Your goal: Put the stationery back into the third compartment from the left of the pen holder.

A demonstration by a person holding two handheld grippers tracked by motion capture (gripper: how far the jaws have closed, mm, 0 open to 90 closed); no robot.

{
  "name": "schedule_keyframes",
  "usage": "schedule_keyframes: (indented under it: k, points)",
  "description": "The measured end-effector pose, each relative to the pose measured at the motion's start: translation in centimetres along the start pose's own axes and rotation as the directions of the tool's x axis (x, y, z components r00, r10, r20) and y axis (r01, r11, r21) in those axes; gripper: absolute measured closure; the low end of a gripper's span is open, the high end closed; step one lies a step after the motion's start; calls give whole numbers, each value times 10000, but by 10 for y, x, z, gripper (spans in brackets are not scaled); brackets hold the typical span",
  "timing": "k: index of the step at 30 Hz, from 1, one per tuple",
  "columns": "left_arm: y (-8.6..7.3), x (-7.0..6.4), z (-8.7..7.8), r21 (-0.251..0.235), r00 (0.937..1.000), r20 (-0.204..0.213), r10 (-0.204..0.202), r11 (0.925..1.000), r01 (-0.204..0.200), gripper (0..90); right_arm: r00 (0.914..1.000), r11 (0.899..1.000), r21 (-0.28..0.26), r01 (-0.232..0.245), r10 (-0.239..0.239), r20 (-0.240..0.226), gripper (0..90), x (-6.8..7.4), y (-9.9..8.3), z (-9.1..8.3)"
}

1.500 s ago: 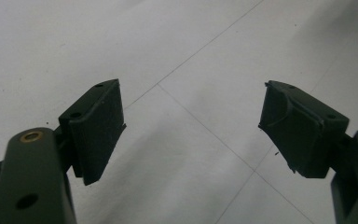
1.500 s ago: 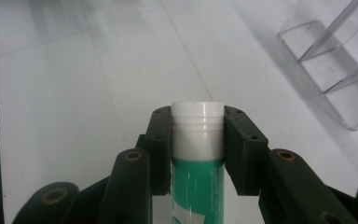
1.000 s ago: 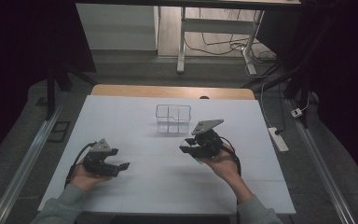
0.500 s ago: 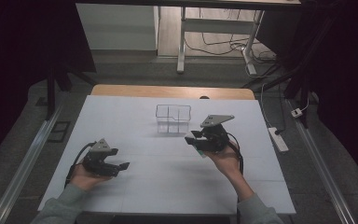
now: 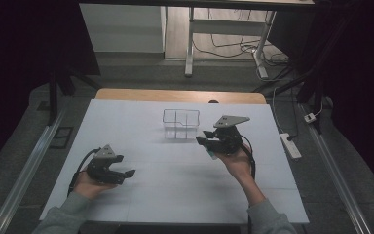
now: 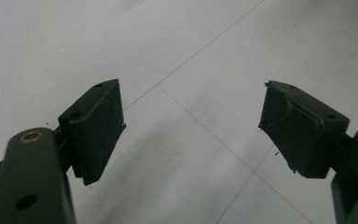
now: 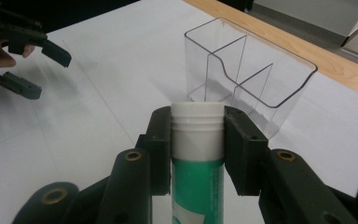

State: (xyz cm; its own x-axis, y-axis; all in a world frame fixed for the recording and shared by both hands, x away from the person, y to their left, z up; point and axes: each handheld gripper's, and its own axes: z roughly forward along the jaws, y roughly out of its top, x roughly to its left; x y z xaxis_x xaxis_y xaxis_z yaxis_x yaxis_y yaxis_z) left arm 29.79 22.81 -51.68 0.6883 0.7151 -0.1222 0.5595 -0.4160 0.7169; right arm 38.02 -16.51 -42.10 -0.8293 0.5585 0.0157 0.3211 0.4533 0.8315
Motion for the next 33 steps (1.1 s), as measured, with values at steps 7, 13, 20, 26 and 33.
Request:
schedule_keyframes:
  k: [7, 13, 20, 26, 33]
  points:
    - [0, 1, 0, -30, 10000, 85, -21, 10000, 21, 211, 9999, 9999, -134, 0, 2, 132, 637, -3, 10, 7]
    - [0, 1, -1, -46, 9999, 103, 32, 10000, -32, 211, 9998, 9993, -363, 20, -12, 220, 637, -5, 22, 9]
    - [-1, 1, 0, -37, 10000, 56, -68, 10000, 69, 212, 9995, 9985, -539, -10, 27, 320, 637, -11, 32, 14]
    - [-1, 2, 0, -36, 9999, 64, -83, 10000, 83, 211, 9990, 9980, -632, -94, 122, 440, 637, -18, 38, 18]
    - [-1, 2, 0, -72, 9999, 75, -106, 9999, 106, 211, 9981, 9969, -762, -199, 243, 572, 637, -24, 44, 23]
